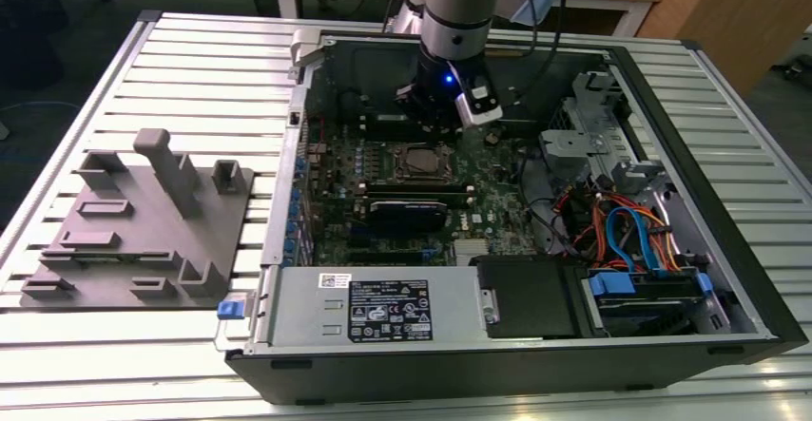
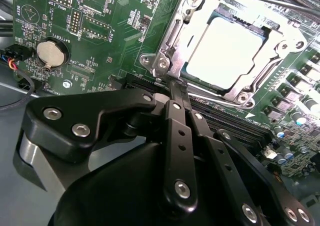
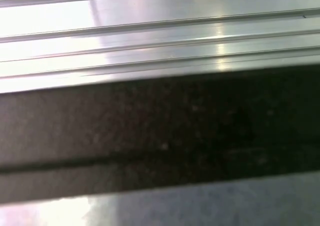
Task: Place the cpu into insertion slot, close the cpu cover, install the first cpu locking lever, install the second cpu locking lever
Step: 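Install the first cpu locking lever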
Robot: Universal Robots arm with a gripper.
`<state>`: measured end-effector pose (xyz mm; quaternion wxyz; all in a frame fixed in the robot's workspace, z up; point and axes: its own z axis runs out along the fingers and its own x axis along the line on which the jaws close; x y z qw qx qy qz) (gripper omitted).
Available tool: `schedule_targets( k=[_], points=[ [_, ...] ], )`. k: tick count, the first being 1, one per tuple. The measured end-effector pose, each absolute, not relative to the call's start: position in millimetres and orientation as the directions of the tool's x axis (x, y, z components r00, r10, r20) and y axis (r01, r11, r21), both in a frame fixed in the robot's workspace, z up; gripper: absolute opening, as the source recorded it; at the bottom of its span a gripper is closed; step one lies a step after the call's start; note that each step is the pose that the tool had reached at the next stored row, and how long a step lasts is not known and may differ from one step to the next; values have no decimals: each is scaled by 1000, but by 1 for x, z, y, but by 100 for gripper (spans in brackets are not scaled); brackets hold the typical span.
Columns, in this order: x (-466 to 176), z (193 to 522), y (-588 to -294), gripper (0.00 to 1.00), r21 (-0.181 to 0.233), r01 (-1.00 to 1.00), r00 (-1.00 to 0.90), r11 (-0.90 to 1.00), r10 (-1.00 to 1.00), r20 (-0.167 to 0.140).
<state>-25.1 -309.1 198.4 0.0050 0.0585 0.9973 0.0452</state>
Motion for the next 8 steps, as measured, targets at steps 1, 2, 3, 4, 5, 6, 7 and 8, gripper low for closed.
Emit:
schedule_targets(
  k=[1,2,3,4,5,6,7,8],
  points=[
    [-25,198,-309,10,91,116,-993,989,117,-5],
    [-25,199,-309,10,91,116,-993,989,117,-5],
    [-25,199,-309,10,91,116,-993,989,117,-5],
    [-25,199,-309,10,91,116,-993,989,117,-5],
    [-25,199,-309,10,91,116,-993,989,117,-5],
    [-25,199,-309,10,91,116,-993,989,117,-5],
    [-25,199,-309,10,91,116,-993,989,117,-5],
    [-25,199,-309,10,91,116,-993,989,117,-5]
  ],
)
